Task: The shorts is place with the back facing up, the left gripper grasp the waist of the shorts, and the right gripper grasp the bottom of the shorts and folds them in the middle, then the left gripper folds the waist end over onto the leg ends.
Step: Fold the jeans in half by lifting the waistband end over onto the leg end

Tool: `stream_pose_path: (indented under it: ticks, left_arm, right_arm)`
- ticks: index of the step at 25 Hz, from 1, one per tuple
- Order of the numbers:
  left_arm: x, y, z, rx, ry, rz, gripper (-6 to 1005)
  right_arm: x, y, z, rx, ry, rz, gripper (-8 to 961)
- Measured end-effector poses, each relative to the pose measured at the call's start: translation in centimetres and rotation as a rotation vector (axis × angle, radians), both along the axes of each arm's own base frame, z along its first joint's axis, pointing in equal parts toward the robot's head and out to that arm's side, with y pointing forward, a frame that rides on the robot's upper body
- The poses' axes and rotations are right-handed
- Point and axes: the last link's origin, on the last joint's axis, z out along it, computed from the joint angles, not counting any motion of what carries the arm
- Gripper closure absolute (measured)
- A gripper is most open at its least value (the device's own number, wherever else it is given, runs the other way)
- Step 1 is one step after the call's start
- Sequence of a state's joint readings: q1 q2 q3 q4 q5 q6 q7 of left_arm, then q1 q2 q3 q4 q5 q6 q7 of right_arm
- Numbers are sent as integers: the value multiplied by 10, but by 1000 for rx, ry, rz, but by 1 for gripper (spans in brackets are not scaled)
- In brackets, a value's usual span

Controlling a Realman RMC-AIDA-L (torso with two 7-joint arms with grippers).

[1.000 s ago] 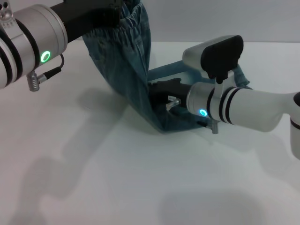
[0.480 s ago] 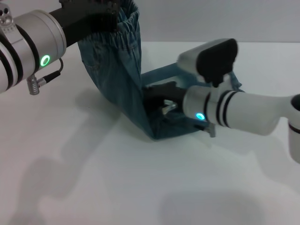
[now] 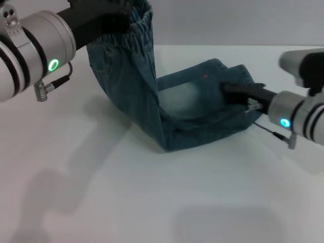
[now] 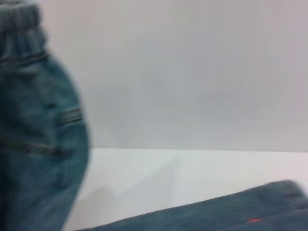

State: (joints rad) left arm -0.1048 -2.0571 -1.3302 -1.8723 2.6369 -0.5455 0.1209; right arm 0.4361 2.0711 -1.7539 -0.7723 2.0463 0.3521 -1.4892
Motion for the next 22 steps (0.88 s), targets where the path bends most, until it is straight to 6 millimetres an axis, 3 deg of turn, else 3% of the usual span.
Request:
stream_pose_path:
  ticks: [6,9,11,12,15,22]
  left_arm:
    - [5,-1,-17,5,-43,-47,930]
    - [5,1,-32,5,-60,-69,929]
    - [5,1,-38,1,-67,-77,928]
    - [5,2,-53,-17,-78,-92,928]
    - [6,2,-70,-35,-86,-113,927]
    - [7,2,-86,-46,-97,-141,925]
  right_arm:
    - [35,-8,22,67,-7,-85,908]
    - [42,-12,28,87,0,-105,907]
    - [52,-17,39,123,2,-129,907]
    - [56,-19,44,141,0,-138,906]
    - [72,-26,58,187,-14,-174,905]
    - [101,-42,97,302,-47,-237,903]
